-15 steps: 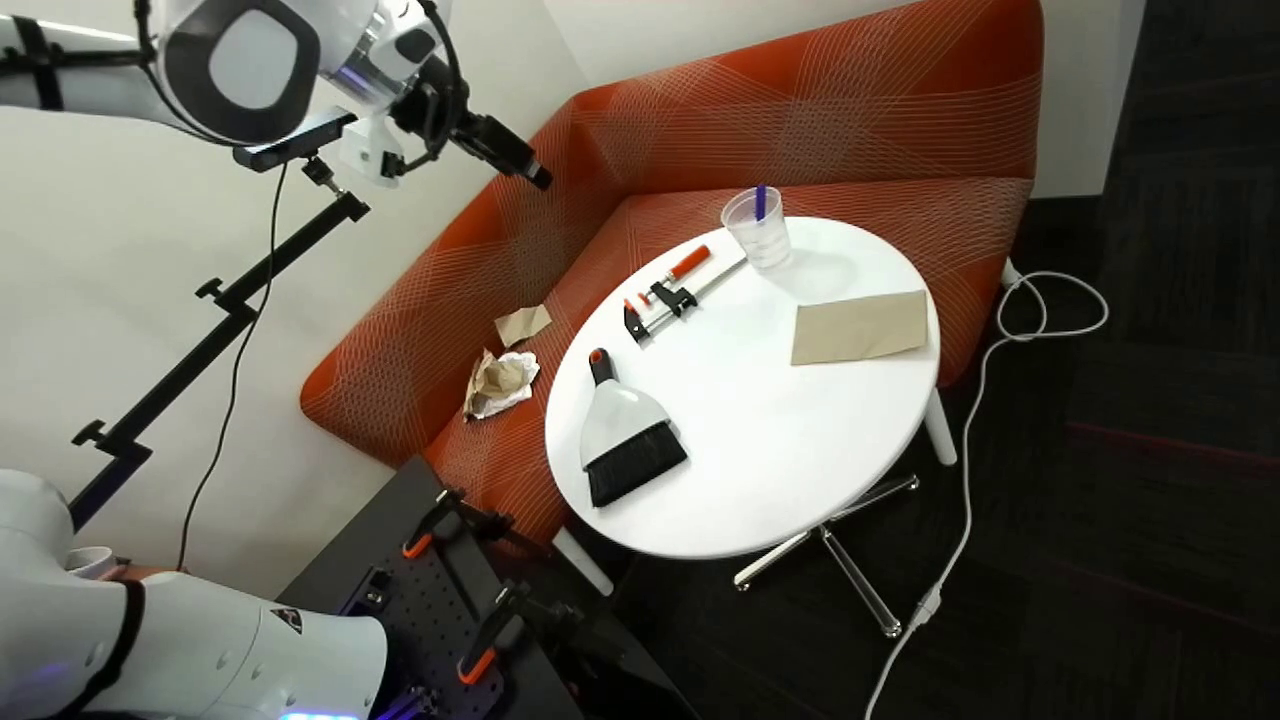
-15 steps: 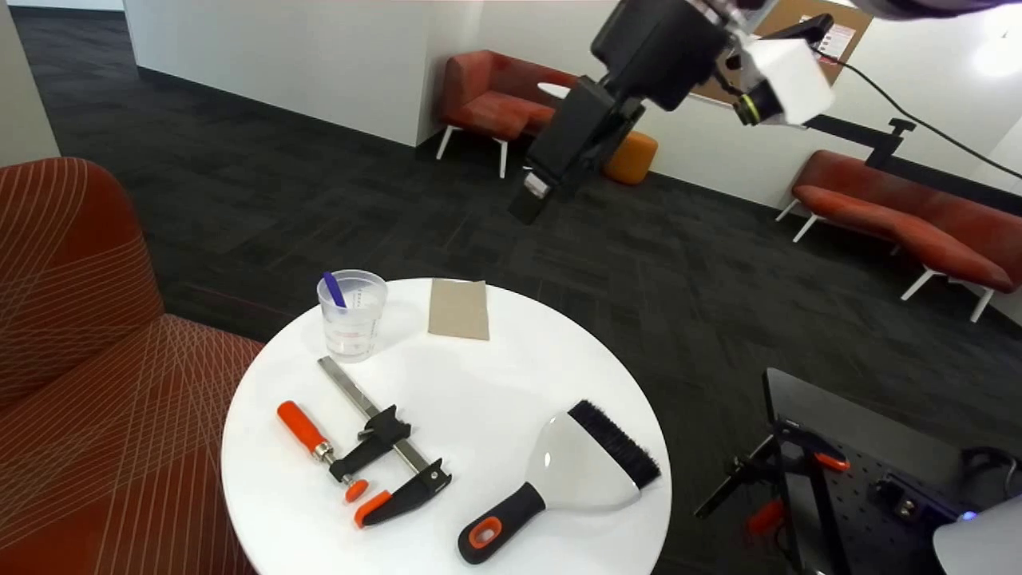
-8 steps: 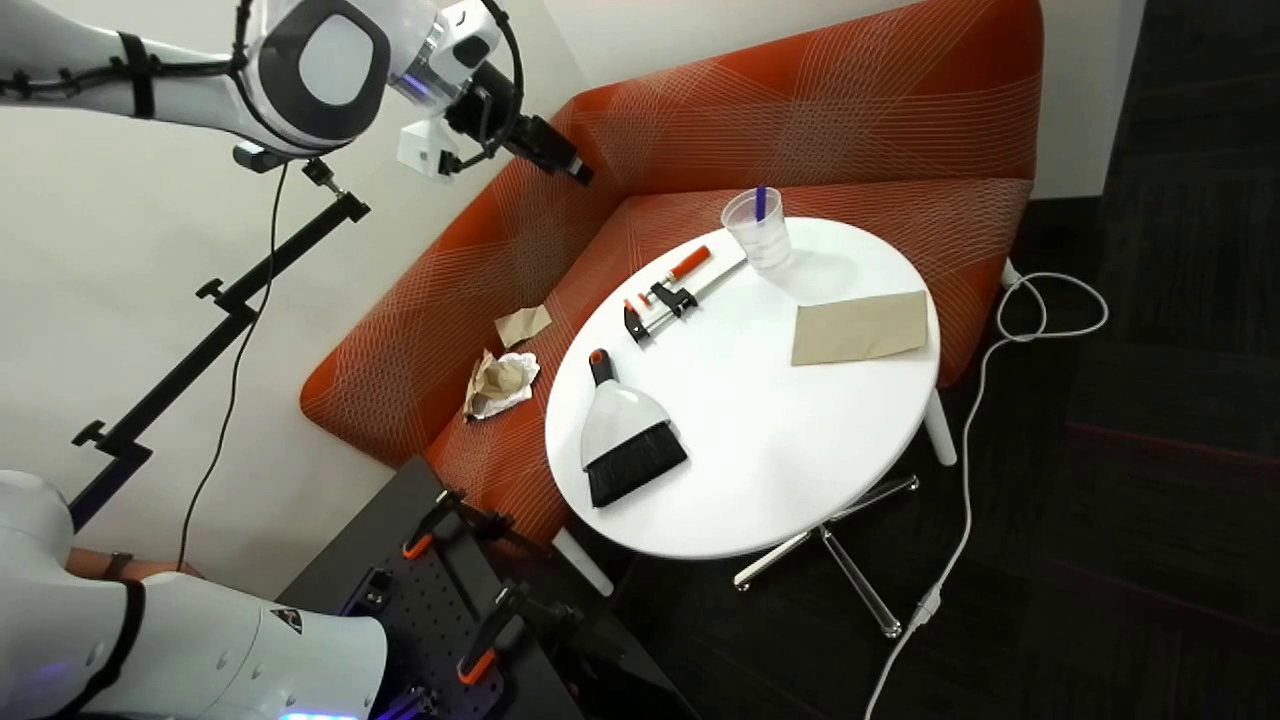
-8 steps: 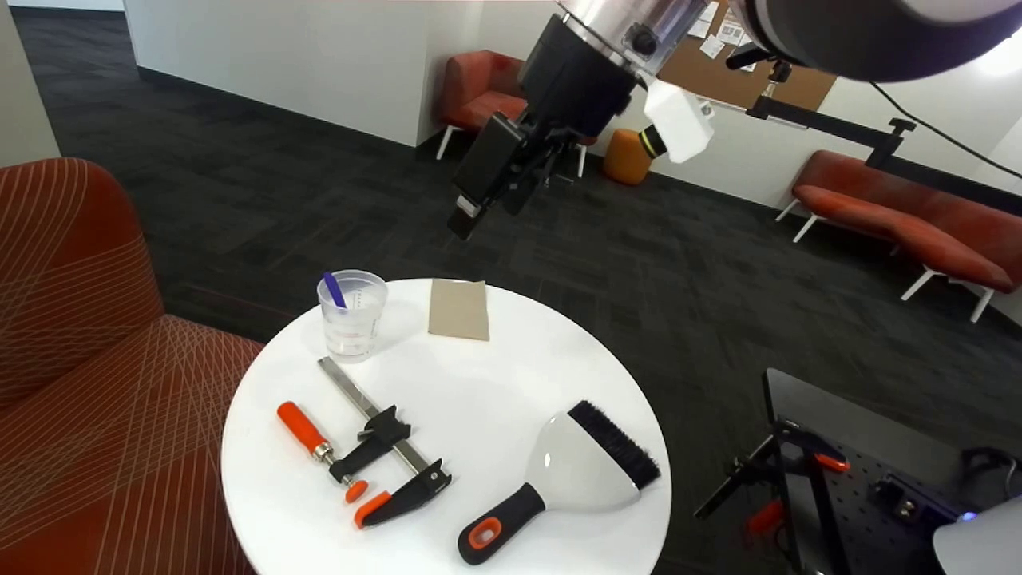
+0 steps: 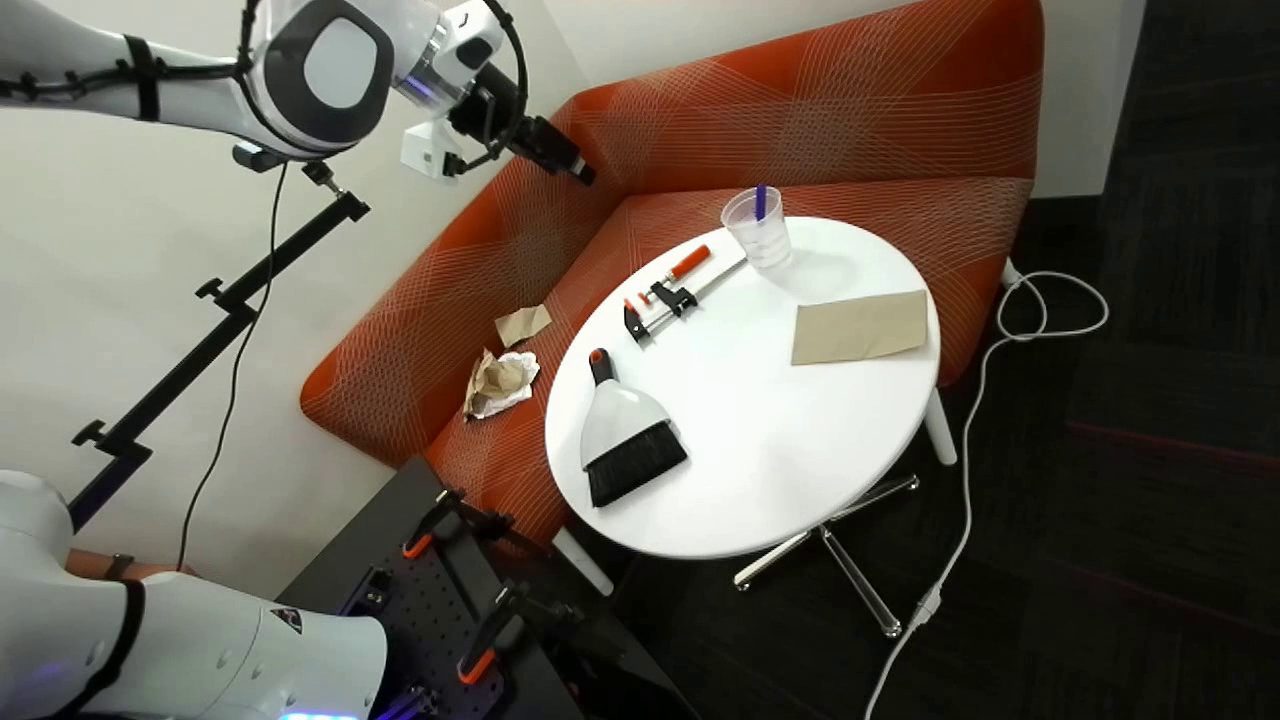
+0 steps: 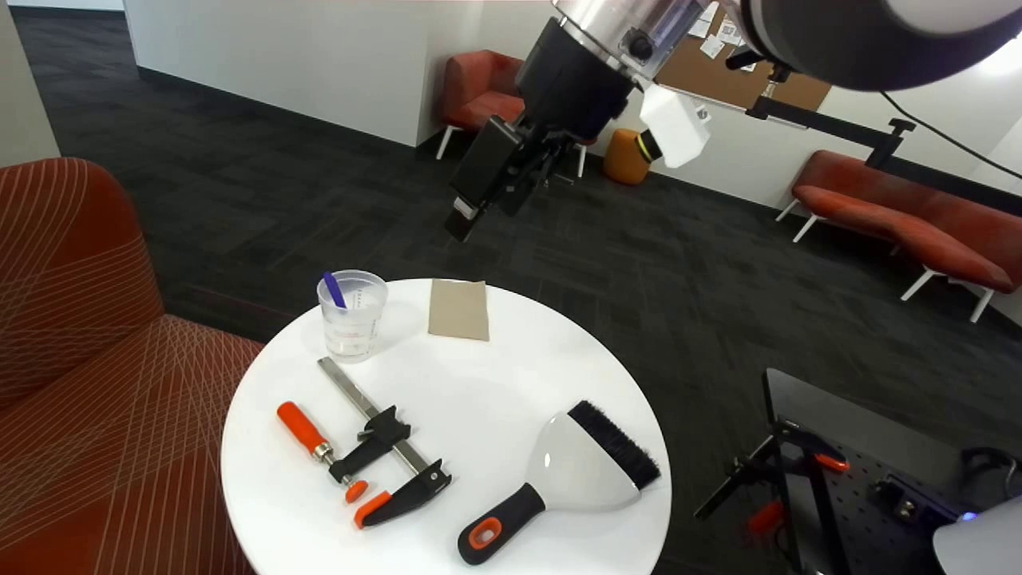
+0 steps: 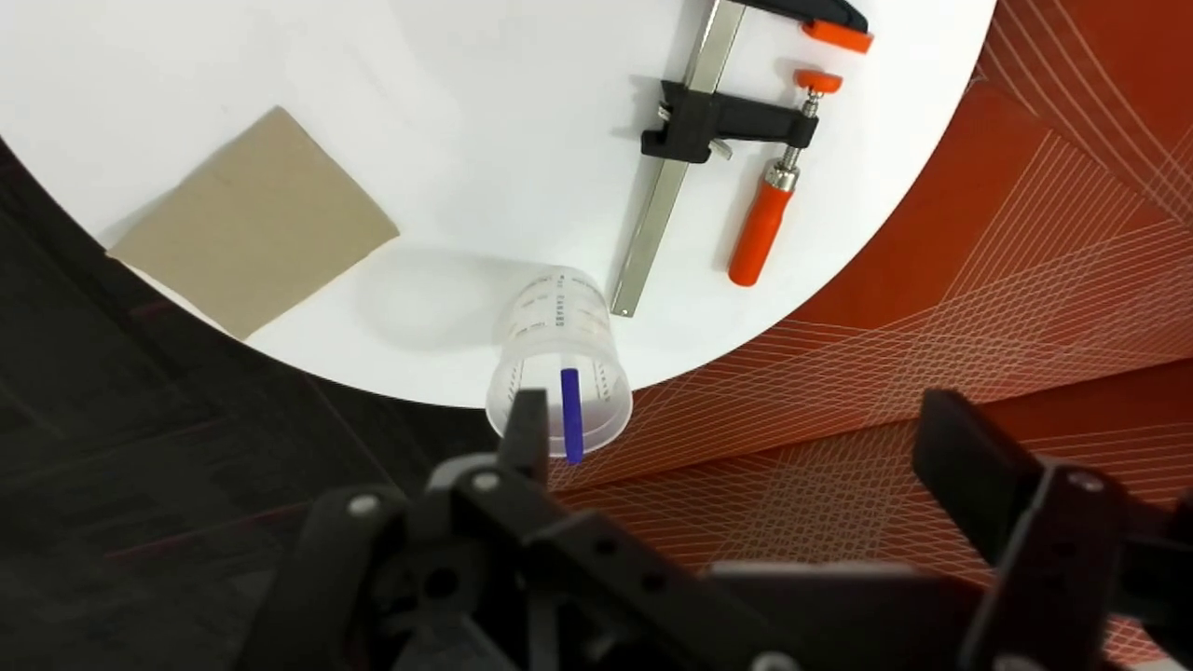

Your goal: Put the blue marker on the table

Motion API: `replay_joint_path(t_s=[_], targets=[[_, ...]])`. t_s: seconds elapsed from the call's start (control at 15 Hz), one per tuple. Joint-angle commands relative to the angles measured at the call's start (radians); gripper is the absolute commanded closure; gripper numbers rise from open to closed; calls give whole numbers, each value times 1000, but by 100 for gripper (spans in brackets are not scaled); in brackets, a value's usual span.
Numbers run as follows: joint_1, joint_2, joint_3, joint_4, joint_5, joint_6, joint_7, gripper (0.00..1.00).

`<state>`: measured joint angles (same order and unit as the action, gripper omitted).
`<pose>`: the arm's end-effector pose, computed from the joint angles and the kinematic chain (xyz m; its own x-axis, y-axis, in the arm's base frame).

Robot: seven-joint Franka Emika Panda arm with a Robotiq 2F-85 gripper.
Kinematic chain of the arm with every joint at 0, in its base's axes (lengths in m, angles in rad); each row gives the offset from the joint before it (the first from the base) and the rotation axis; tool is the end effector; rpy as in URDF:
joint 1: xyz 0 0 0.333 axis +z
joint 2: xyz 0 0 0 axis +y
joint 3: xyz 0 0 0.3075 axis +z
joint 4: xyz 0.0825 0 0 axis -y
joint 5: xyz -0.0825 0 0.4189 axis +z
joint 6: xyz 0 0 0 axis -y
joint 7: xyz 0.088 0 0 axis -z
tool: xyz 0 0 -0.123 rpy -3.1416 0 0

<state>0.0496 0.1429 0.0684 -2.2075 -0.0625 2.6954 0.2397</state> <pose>0.6014 0.0728 0.3040 0.9386 -0.0762 0.3364 -0.0642 -0.9969 -0.0465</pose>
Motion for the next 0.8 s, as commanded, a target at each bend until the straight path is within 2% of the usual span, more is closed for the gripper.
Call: replay_joint_path(t_s=[0.0, 0.27, 0.47, 0.67, 0.73], targets=[[27, 75, -31, 36, -46, 68, 33, 0], [87, 187, -123, 91, -186, 178, 123, 0], [133, 279, -189, 160, -285, 220, 227, 0], [164, 360, -221, 238, -302, 205, 265, 0], [204, 387, -259, 264, -260, 201, 237, 0]])
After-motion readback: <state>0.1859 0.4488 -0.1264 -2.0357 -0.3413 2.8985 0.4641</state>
